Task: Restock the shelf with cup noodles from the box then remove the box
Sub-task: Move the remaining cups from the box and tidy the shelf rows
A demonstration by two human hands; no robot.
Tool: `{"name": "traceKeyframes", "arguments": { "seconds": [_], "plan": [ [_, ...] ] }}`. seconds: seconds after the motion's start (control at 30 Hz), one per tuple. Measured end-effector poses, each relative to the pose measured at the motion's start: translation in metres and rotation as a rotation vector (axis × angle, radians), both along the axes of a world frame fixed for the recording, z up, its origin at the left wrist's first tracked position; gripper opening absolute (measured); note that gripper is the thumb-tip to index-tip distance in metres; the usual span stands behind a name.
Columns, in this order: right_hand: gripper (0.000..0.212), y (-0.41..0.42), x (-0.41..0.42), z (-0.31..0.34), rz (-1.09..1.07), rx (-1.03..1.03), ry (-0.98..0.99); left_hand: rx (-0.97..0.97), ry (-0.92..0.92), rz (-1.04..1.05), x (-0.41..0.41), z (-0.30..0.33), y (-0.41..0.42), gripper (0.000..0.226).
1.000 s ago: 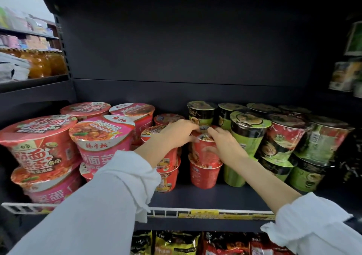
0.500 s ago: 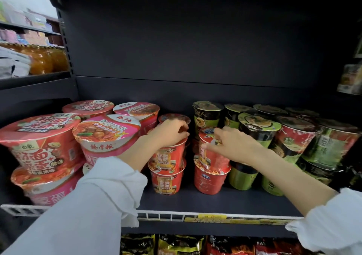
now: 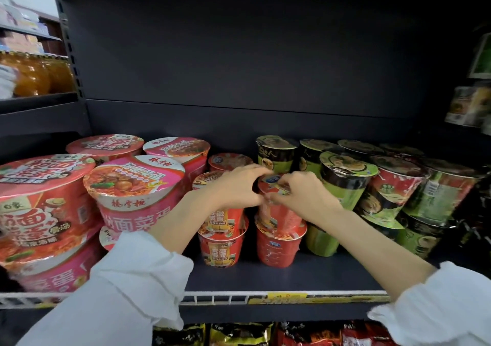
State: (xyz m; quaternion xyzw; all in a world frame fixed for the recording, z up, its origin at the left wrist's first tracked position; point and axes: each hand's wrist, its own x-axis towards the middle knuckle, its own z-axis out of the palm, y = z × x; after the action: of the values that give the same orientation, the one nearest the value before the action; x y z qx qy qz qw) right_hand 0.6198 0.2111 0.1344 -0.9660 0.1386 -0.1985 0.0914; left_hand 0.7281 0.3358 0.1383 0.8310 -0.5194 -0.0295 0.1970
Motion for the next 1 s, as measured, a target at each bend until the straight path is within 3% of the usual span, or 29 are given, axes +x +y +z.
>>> {"name": "traceKeyframes", "arguments": {
  "seconds": [0.2,0.3,0.43,0.5,0.6,0.67,0.87,1.0],
  "plan": [
    [0.026,-0.003,-0.007,-0.004,0.015,0.191,-0.172,0.123,-0.171,0.107,-0.005,-0.001,-0.009,0.059],
    [0.039,-0.016,-0.017,-0.03,-0.043,0.348,-0.154,0.088,-0.104,0.116,-0.01,-0.002,-0.01,0.047],
    [0.051,-0.024,-0.019,-0.047,-0.049,0.78,-0.177,0.065,-0.133,0.15,-0.021,-0.002,-0.008,0.038],
    [0.05,-0.03,-0.02,-0.05,-0.054,0.804,-0.143,0.055,-0.154,0.184,-0.026,-0.003,-0.01,0.038],
    [0.046,-0.04,-0.021,-0.046,-0.072,0.712,-0.063,0.103,-0.214,0.279,-0.035,-0.005,-0.018,0.065],
    [0.038,-0.048,-0.022,-0.044,-0.068,0.541,0.026,0.141,-0.262,0.306,-0.04,-0.01,-0.024,0.072],
    [0.032,-0.071,-0.014,-0.05,0.008,0.117,0.284,0.181,-0.203,0.356,-0.039,-0.004,-0.039,0.052],
    [0.03,-0.084,-0.01,-0.056,0.056,0.016,0.323,0.188,-0.184,0.309,-0.04,0.001,-0.036,0.049]
  ]
}}
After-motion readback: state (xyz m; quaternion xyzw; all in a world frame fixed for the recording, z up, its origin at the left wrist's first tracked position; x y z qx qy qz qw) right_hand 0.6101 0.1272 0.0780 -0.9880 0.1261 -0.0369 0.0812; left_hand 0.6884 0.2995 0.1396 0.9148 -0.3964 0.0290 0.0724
